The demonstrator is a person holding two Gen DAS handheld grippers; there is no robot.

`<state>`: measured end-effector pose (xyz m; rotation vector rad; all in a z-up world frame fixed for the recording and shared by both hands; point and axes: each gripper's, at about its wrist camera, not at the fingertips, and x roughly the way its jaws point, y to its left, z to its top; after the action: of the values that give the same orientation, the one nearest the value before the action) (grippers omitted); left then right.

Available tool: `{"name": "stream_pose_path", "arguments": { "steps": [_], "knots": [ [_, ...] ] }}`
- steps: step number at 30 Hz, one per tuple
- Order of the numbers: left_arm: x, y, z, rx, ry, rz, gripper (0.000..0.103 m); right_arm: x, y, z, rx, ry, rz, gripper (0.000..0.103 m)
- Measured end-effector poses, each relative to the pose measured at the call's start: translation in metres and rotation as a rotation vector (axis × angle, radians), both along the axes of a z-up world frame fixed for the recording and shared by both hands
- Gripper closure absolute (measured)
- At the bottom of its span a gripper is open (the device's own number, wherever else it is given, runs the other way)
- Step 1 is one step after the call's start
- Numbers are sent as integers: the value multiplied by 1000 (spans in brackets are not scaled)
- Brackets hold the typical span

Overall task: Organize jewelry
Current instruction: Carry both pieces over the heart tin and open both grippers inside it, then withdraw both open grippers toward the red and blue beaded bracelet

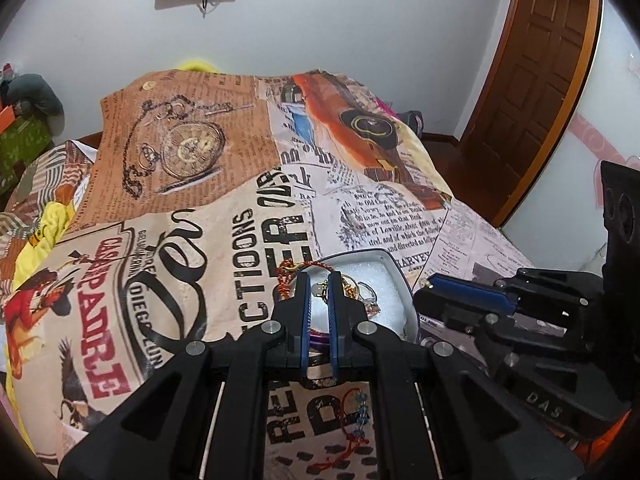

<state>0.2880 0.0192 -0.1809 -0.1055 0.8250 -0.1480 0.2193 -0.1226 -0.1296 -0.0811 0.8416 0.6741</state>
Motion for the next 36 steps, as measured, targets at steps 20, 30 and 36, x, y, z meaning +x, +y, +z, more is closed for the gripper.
{"name": "stream_pose_path", "arguments": {
  "steps": [20, 30, 36],
  "knots": [
    [14, -6, -19, 3, 63, -15, 97, 4, 11, -19, -39, 19, 36, 94],
    [1, -1, -5, -15, 53, -17, 97, 0, 15, -19, -83, 24, 53, 93],
    [-11, 8, 5, -3, 39, -6, 95, -4, 18, -17, -117, 23, 67, 89]
  ]
}}
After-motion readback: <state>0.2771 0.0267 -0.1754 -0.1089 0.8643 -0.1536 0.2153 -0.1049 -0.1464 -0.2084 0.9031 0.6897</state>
